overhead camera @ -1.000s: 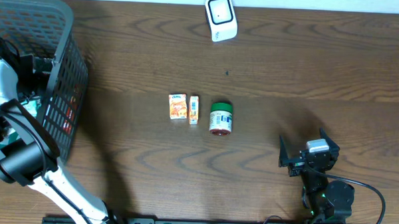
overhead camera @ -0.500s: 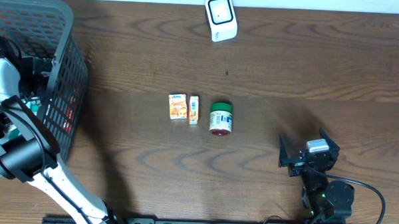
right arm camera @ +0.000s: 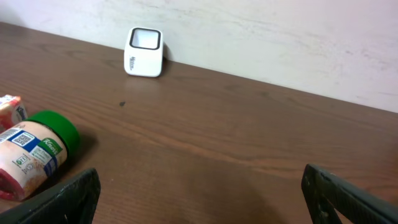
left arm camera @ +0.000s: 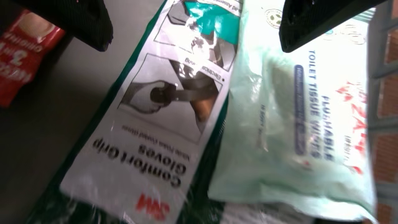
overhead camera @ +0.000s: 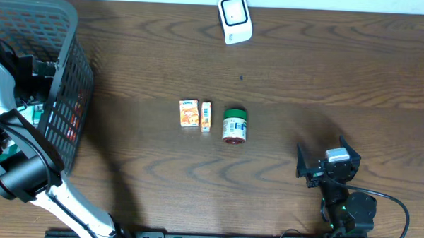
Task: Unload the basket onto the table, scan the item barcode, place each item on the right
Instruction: 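Reach the left gripper into the basket and grasp the green wipes packs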
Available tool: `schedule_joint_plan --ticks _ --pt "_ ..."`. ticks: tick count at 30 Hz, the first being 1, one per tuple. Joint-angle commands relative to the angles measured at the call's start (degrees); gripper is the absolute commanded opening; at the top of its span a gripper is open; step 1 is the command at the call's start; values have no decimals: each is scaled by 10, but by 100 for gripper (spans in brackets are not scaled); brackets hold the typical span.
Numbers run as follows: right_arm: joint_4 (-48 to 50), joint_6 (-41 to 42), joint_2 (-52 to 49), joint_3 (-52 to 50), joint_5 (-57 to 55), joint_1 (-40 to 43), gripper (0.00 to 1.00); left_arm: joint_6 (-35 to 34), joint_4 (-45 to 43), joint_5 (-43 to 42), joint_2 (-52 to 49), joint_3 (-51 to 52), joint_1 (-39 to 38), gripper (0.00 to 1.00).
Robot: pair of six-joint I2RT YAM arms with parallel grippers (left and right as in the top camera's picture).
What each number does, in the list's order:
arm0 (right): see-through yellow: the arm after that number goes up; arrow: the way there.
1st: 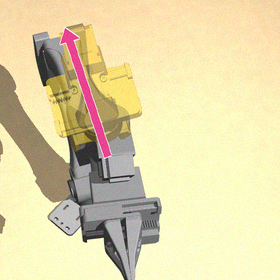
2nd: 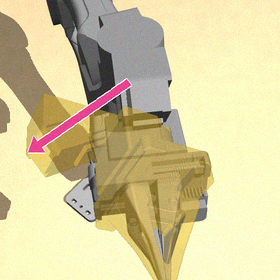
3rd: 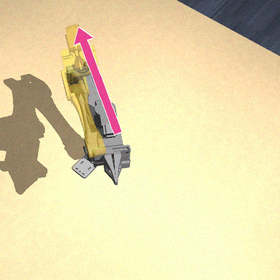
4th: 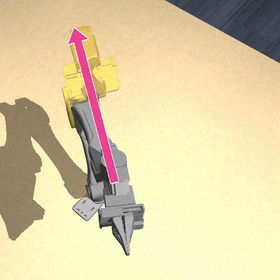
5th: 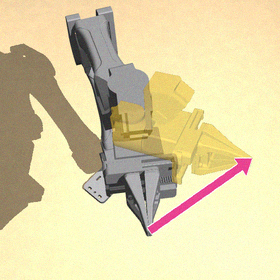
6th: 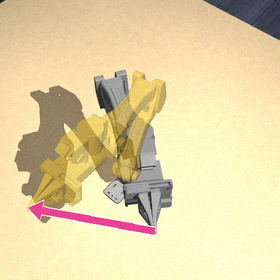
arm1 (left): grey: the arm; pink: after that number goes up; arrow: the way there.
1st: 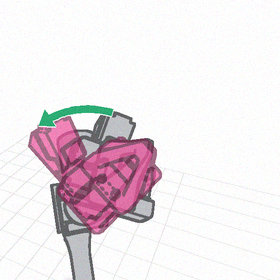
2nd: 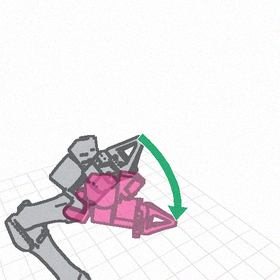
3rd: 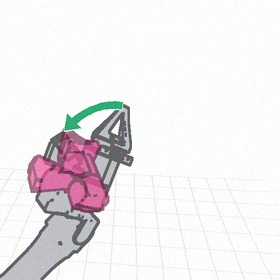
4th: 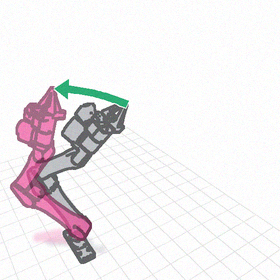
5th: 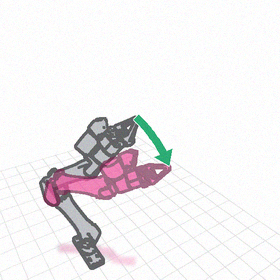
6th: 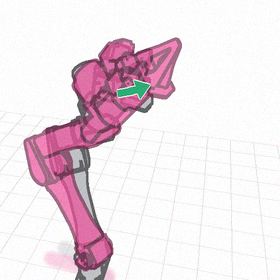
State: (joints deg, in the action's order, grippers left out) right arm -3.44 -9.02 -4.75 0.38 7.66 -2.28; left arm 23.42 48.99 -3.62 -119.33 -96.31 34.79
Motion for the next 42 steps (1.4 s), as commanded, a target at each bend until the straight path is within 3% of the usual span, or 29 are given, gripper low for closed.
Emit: schedule_joint_plan --ticks 1,16,26,31,42 --pt "-2 8 2 0 -3 0 99 27 -6 51 13 29 1 87" --pt "-2 8 2 0 -3 0 99 76 28 78 13 34 -24 91" --pt "-2 8 2 0 -3 0 99 71 -36 131 7 88 -25 92" --pt "-2 8 2 0 -3 0 99 7 -97 250 5 98 -24 92" --pt "-2 8 2 -1 -3 0 99 -17 -147 256 4 99 -15 92"
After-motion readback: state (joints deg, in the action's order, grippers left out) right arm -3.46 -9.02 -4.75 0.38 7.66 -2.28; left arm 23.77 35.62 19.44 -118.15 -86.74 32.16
